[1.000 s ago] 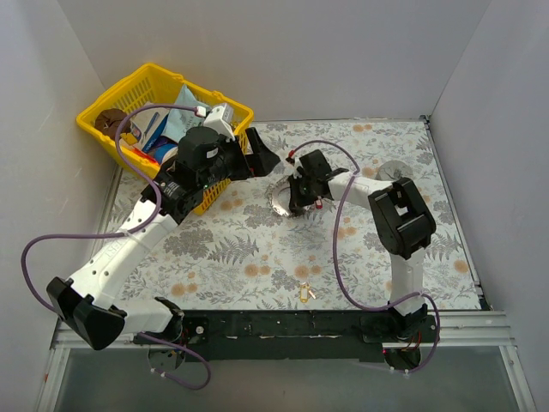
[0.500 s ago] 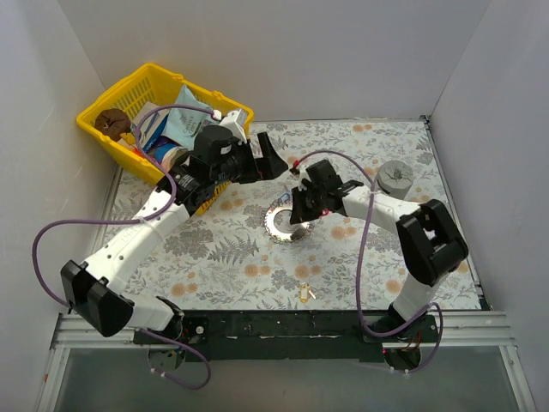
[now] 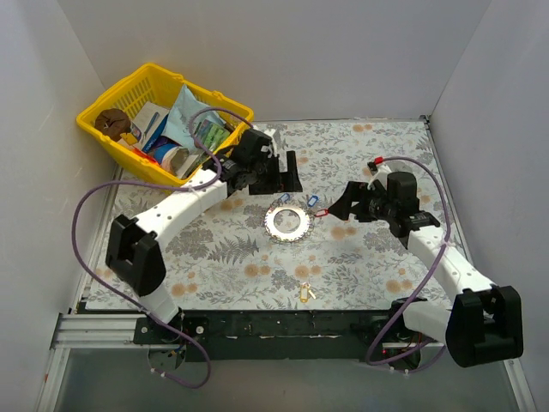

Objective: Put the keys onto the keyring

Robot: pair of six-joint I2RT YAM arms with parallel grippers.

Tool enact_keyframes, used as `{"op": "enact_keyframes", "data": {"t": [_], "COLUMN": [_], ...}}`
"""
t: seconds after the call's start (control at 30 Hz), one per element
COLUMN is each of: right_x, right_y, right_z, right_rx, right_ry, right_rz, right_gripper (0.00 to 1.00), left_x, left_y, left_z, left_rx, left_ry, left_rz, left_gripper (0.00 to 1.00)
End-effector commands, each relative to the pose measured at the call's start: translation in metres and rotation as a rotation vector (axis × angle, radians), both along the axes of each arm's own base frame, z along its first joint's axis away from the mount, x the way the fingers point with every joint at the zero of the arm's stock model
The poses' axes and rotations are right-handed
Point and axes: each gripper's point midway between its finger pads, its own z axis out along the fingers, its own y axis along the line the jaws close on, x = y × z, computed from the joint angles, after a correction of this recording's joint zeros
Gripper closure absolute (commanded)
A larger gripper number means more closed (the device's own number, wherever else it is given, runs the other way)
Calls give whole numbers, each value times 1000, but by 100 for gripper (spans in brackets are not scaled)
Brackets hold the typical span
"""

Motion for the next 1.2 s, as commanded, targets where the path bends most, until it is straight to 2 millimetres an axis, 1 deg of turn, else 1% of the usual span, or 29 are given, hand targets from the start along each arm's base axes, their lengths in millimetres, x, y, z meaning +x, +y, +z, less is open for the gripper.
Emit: {"op": "enact_keyframes", "data": {"t": [0.0, 0.03, 0.07, 0.13, 0.17, 0.23, 0.27, 0.3, 0.33, 0.4, 0.47, 0.5, 0.53, 0.6, 0.63, 0.7, 0.73, 0.77, 0.8, 0.83, 0.9, 0.93, 0.97, 1.0, 1.03, 1.13, 1.17], "right_x": [-13, -16, -18, -21, -22, -21, -21, -19, -18, -14, -11, -6, -5, -2, -1, -1, 7, 9, 10, 13, 21, 21, 25, 26, 24, 22, 20], "right_y": [0, 1, 2, 6, 7, 10, 11, 12, 13, 18, 22, 24, 27, 34, 37, 44, 47, 52, 55, 55, 62, 63, 66, 69, 71, 79, 83], "right_z": [2, -2, -7, -14, -19, -27, -30, -32, -38, -38, -46, -43, -49, -52, -59, -67, -70, -73, -76, -87, -87, -94, -93, -94, -99, -104, -105], "right_rx": [-13, -4, 0, 19, 22, 24, 20, 18, 9, -6, -21, -23, -26, -21, -25, -31, -35, -41, -51, -68, -65, -65, -61, -61, -59, -45, -44], "right_ry": [-35, -21, -4, 21, 34, 51, 56, 59, 77, 73, 102, 97, 120, 128, 148, 169, 159, 159, 166, 188, 183, 205, 198, 200, 215, 226, 229], "right_rz": [44, 53, 59, 80, 84, 98, 105, 111, 115, 140, 153, 157, 160, 169, 176, 193, 190, 201, 203, 200, 208, 210, 217, 222, 233, 262, 270], "right_gripper": [4, 4, 4, 4, 4, 5, 5, 5, 7, 9, 14, 16, 19, 24, 26, 28, 29, 30, 30, 31, 34, 35, 38, 39, 41, 48, 58], "left_x": [-14, -10, -11, -17, -21, -21, -25, -25, -26, -26, -25, -24, -24, -21, -23, -18, -21, -20, -16, -20, -19, -19, -19, -18, -17, -12, -11], "left_y": [-13, -15, -15, -19, -18, -22, -20, -19, -18, -15, -11, -7, -5, 3, 8, 18, 24, 27, 33, 37, 43, 45, 46, 48, 49, 51, 51], "left_z": [-48, -56, -77, -91, -103, -108, -114, -115, -118, -122, -123, -125, -125, -124, -124, -122, -126, -121, -121, -124, -122, -121, -122, -119, -116, -111, -111], "left_rx": [187, 227, 275, 294, 302, 281, 285, 287, 292, 304, 318, 328, 330, 328, 326, 315, 315, 297, 283, 277, 265, 267, 273, 276, 275, 276, 279], "left_ry": [104, 109, 150, 183, 208, 211, 226, 230, 234, 236, 233, 235, 233, 243, 247, 252, 265, 260, 262, 277, 273, 272, 267, 257, 247, 220, 218], "left_rz": [-66, -61, -62, -75, -80, -83, -83, -82, -79, -67, -56, -44, -34, -10, -2, 26, 37, 42, 58, 54, 62, 65, 64, 71, 75, 84, 84], "left_gripper": [2, 2, 4, 7, 8, 10, 10, 11, 12, 13, 13, 14, 15, 16, 16, 16, 16, 16, 16, 16, 16, 16, 16, 16, 16, 16, 16]}}
